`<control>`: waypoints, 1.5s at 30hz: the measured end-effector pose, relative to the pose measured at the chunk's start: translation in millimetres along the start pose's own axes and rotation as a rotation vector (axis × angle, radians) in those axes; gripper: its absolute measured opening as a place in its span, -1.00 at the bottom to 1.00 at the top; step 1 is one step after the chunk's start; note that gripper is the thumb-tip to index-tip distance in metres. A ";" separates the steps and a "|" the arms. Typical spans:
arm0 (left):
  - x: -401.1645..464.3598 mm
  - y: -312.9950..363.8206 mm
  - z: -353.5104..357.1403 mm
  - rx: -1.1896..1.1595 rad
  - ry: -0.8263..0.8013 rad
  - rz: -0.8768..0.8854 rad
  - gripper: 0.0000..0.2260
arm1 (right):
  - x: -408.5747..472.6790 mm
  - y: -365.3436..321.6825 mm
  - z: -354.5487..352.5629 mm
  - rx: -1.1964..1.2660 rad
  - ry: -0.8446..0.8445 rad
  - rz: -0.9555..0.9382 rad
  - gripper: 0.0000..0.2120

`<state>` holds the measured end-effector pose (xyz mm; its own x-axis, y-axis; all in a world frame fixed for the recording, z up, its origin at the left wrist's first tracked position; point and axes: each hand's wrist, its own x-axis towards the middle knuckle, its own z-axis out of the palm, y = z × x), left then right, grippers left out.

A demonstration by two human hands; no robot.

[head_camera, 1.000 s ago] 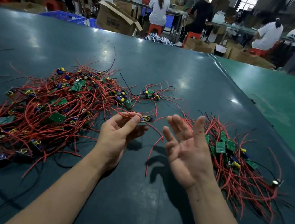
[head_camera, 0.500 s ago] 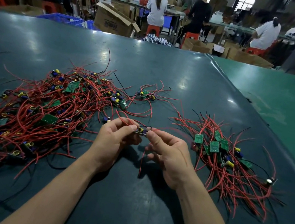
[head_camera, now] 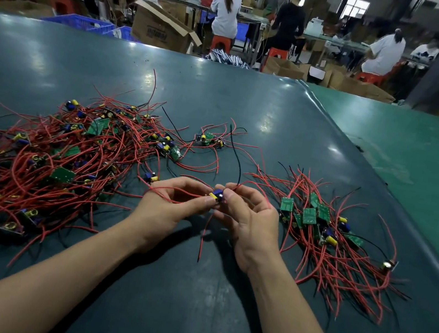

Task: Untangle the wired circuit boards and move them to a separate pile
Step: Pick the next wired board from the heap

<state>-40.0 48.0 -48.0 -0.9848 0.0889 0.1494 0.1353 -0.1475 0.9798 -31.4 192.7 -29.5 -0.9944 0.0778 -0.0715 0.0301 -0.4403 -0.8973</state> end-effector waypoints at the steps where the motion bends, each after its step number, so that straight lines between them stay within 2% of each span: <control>1: 1.5 -0.6 -0.5 0.005 0.021 0.001 -0.76 | 0.5 -0.2 0.4 0.018 0.013 0.008 -0.95; 5: 4.0 1.1 -2.0 -0.094 0.079 -0.024 -0.85 | 2.0 0.0 -0.7 0.056 0.046 0.017 -0.95; 10: 2.3 2.4 0.1 -0.121 0.068 -0.004 -0.86 | 1.5 3.7 -2.4 -0.001 -0.006 -0.023 -0.94; 13: -0.5 3.0 1.6 -0.034 0.048 0.040 -0.83 | 4.1 2.9 -4.7 -0.059 0.072 -0.053 -0.95; 18: 1.8 3.0 0.8 -0.003 0.056 0.031 -0.90 | 5.0 2.9 -3.9 -0.081 0.146 -0.101 -0.93; 22: 1.1 2.5 0.1 -0.045 0.004 -0.014 -0.88 | 9.5 -5.0 -10.4 0.023 0.279 -0.135 -0.89; 27: 3.2 2.1 -2.7 -0.133 -0.002 -0.043 -0.86 | 9.8 -1.8 -11.3 0.044 0.275 -0.135 -0.95; 30: 1.5 5.3 -4.4 -0.187 -0.104 -0.091 -0.83 | 12.8 -2.1 -14.7 -0.064 0.325 -0.233 -0.90; 34: 1.9 9.7 -8.3 -0.169 -0.206 -0.147 -0.70 | 11.8 2.3 -17.2 -0.359 0.318 -0.429 -0.86; 38: 0.8 9.0 -10.3 -0.243 -0.183 -0.149 -0.81 | 14.1 2.0 -19.2 -0.313 0.226 -0.390 -0.84; 41: 0.4 10.2 -8.3 -0.264 -0.159 -0.136 -0.69 | 15.6 3.2 -21.3 -0.312 0.223 -0.380 -0.82; 43: -0.2 10.7 -7.5 -0.199 -0.149 -0.140 -0.61 | 15.9 3.6 -21.3 -0.315 0.244 -0.399 -0.82; 45: -0.9 10.1 -6.9 -0.127 -0.168 -0.137 -0.72 | 15.5 3.5 -20.5 -0.336 0.291 -0.447 -0.84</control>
<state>-38.5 39.6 -39.1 -0.9596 0.2775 0.0468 -0.0233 -0.2443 0.9694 -44.6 210.7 -42.6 -0.8514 0.4506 0.2685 -0.3042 -0.0073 -0.9526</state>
